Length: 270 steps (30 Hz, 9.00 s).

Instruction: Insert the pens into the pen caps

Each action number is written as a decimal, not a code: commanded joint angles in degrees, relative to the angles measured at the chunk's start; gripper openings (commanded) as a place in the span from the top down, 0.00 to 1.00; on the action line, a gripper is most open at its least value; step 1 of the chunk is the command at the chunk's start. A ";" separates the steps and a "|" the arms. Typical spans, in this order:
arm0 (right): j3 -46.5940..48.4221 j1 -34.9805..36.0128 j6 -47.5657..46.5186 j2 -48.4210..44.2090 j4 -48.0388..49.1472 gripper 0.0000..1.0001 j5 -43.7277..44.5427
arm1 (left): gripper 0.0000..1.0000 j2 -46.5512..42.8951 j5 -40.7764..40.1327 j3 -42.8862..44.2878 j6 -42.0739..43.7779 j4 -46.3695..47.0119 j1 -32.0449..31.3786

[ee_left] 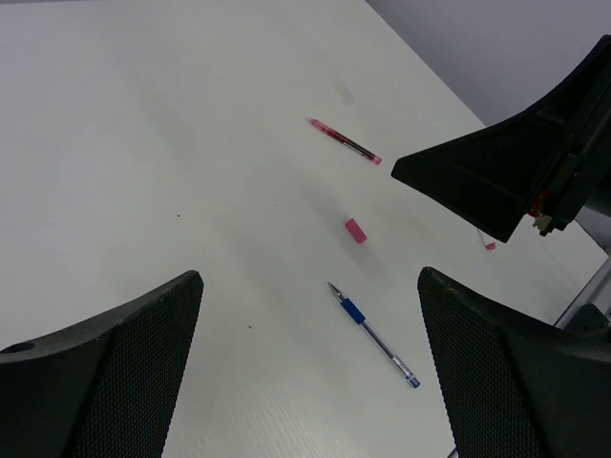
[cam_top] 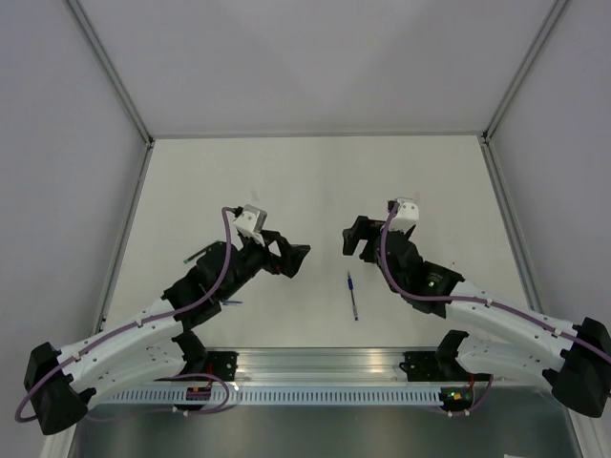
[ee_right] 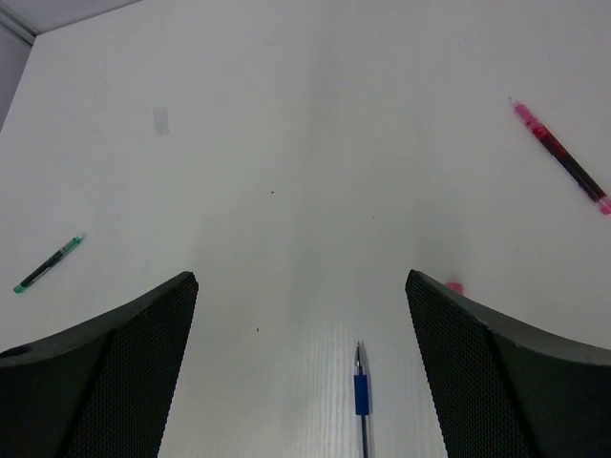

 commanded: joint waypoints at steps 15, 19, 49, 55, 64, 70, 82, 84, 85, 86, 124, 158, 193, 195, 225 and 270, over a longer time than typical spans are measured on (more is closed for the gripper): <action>21.92 -28.50 -12.25 19.15 -30.62 0.05 0.08 | 0.00 -0.33 -3.85 -0.78 -1.85 2.36 -0.04; 21.32 -40.53 -11.63 23.12 -38.46 0.09 -2.10 | 0.00 -1.82 -5.34 -0.96 -1.15 1.92 -0.04; 5.14 -50.67 -5.13 28.39 -32.06 0.45 -19.06 | 0.00 -4.64 -9.83 -2.45 0.25 2.71 -0.04; 4.34 -50.67 -5.66 30.33 -30.29 0.50 -20.12 | 0.00 -4.55 -9.74 -2.45 0.26 2.71 -0.04; 2.85 -50.67 -6.97 30.59 -29.32 0.66 -26.18 | 0.00 -4.29 -9.47 -2.54 0.26 2.88 -0.12; 2.23 -50.67 -7.41 31.30 -28.45 0.83 -29.79 | 0.00 -4.46 -5.80 -3.24 1.22 4.98 -0.12; 8.20 -49.62 -10.40 17.71 -27.21 1.00 -34.97 | 0.01 1.59 14.15 -1.93 -1.15 10.18 -0.12; 10.13 -48.31 -11.89 13.74 -24.59 1.00 -41.99 | 0.03 2.91 19.43 -1.40 -2.02 11.40 -0.12; 10.49 -47.60 -11.81 9.80 -23.62 1.00 -43.66 | 0.03 4.31 21.01 -1.05 -2.55 11.84 -0.12; 10.67 -45.77 -11.72 8.03 -20.91 1.00 -45.25 | 0.04 4.93 23.37 -0.87 -2.99 12.28 -0.13; -11.39 -0.40 5.95 -13.79 29.74 1.00 -44.12 | 0.48 14.26 40.80 -3.15 -10.90 30.30 -0.12; 5.63 -0.22 -10.30 -19.15 -3.11 0.23 -19.98 | 0.98 14.17 31.94 -0.87 -9.76 21.88 -0.12; 6.19 -20.26 -11.38 23.65 -15.35 1.00 -16.26 | 0.98 -3.15 -2.97 -5.44 -2.91 9.04 -0.04; 6.02 -20.44 -10.93 25.23 -14.13 1.00 -16.08 | 0.98 -3.41 -3.67 -5.53 -2.82 8.95 -0.04; -0.31 -20.26 -7.40 26.81 -0.58 1.00 -33.84 | 0.98 -3.50 -5.16 -5.44 -2.56 8.60 -0.04; 9.16 -13.67 -10.38 34.64 -3.12 0.99 -27.34 | 0.98 -3.15 -7.28 -5.70 -1.94 8.16 -0.12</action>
